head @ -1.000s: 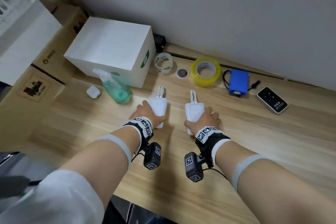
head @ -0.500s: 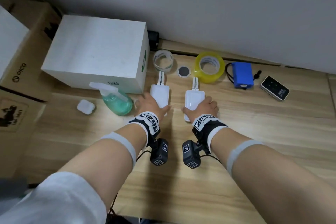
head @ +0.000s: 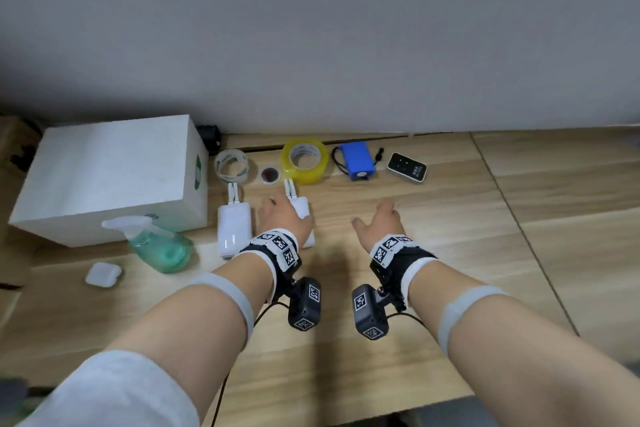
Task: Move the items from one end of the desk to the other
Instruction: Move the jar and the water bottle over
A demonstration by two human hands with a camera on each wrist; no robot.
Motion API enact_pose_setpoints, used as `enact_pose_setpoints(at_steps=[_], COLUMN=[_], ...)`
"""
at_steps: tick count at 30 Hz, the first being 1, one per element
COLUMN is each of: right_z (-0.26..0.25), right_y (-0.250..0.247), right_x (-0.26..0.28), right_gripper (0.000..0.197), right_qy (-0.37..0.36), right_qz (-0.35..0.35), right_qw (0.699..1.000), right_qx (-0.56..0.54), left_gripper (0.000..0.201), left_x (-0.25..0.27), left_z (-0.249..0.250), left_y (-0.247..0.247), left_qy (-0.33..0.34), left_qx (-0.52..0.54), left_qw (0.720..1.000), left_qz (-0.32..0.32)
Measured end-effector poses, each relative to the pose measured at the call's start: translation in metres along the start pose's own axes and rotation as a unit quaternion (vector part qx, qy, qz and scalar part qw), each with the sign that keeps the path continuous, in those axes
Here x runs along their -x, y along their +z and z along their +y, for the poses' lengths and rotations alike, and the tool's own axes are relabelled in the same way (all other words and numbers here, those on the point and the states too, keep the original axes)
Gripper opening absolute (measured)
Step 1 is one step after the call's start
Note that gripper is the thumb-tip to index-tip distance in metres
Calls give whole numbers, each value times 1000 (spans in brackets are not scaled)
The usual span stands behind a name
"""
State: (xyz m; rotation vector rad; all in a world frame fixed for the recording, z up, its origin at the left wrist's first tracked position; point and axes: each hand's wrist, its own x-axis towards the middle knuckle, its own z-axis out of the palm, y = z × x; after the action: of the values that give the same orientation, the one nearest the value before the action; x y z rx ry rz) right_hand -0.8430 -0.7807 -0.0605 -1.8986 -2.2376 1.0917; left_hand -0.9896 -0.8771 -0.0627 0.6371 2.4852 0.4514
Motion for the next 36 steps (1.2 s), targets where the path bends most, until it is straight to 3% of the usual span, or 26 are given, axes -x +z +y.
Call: enact_pose_setpoints(at_steps=[5, 13, 21, 28, 36], right_z=[88, 278, 443, 525, 604], right_y=[-110, -291, -422, -480, -538], right_x=[13, 38, 50, 17, -79], right_gripper=[60, 47, 39, 37, 32], right_qy=[25, 75, 125, 156, 164], right_qz=[65, 147, 204, 213, 177], right_qw=[994, 976, 956, 944, 957], right_qx=[-81, -143, -170, -199, -159], left_gripper=[59, 27, 22, 27, 42], left_x=[57, 195, 303, 322, 293], left_z=[115, 300, 441, 529, 652], left_y=[46, 161, 265, 319, 408], left_qy=[94, 238, 314, 342, 318], left_qx=[42, 83, 110, 111, 142], left_qw=[991, 960, 924, 913, 910], left_qz=[-80, -125, -186, -192, -223])
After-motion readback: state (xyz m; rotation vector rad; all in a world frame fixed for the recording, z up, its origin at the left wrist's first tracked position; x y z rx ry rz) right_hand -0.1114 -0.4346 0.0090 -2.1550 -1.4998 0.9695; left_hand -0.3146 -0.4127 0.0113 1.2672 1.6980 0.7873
